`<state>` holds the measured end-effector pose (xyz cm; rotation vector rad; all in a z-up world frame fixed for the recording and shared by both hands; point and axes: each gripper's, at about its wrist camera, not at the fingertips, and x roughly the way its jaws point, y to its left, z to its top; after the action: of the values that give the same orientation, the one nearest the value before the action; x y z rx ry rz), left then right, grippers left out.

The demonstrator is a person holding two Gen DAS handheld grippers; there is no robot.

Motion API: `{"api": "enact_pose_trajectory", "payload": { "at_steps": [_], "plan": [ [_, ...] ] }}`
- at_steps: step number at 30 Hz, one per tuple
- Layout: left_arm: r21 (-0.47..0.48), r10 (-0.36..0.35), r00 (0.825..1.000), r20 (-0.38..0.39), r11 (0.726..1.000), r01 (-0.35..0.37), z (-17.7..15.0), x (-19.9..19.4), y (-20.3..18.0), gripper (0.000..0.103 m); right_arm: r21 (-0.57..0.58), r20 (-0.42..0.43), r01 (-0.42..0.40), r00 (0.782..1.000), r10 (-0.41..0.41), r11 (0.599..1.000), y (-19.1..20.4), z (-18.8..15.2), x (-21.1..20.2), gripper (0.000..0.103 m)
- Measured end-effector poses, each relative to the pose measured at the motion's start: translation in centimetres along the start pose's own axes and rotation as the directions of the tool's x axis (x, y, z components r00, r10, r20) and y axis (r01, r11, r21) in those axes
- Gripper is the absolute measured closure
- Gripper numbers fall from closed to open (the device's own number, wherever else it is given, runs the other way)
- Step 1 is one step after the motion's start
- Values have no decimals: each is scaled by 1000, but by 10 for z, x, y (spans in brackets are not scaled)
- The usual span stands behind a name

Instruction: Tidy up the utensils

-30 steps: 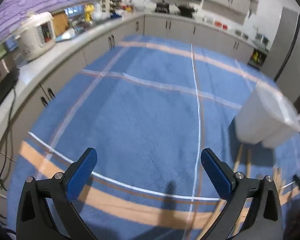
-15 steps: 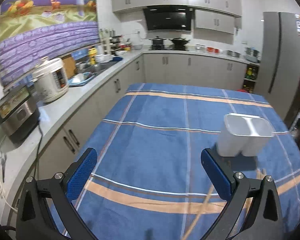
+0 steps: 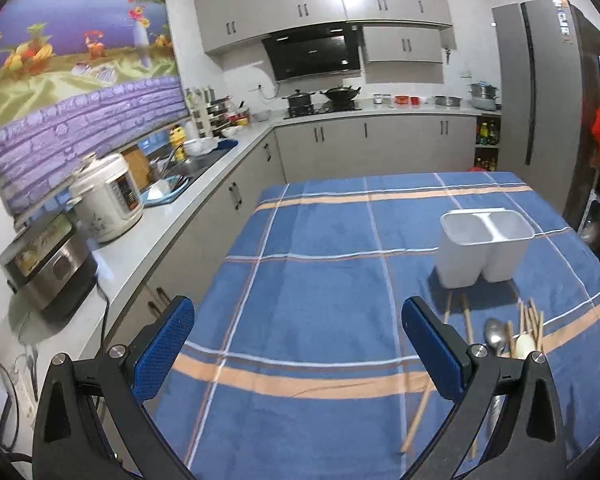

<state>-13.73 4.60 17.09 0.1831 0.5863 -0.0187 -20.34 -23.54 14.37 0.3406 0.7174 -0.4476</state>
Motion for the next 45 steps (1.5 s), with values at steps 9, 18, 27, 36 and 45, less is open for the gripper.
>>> {"api": "enact_pose_trajectory", "payload": {
  "at_steps": [9,18,27,36,45],
  "plan": [
    [-20,-136,977,-162,991,135,-34,28,23,0,-33,-171,-107,980,100,994,33,-32,27,25],
    [-54,-358,878,-319,931,360,-33,79,-30,15,-35,-339,-166,930,145,986,33,-58,50,53],
    [87,-373,815,-443,887,453,-36,137,-110,38,-114,-395,-202,907,142,973,52,-59,76,60],
    [133,-335,796,-505,881,455,-44,168,-144,85,-218,-401,-199,911,98,955,69,-60,93,80],
    [-111,-415,722,-554,896,430,-48,168,-118,97,-162,-411,-166,908,87,973,43,-47,98,97]
  ]
}}
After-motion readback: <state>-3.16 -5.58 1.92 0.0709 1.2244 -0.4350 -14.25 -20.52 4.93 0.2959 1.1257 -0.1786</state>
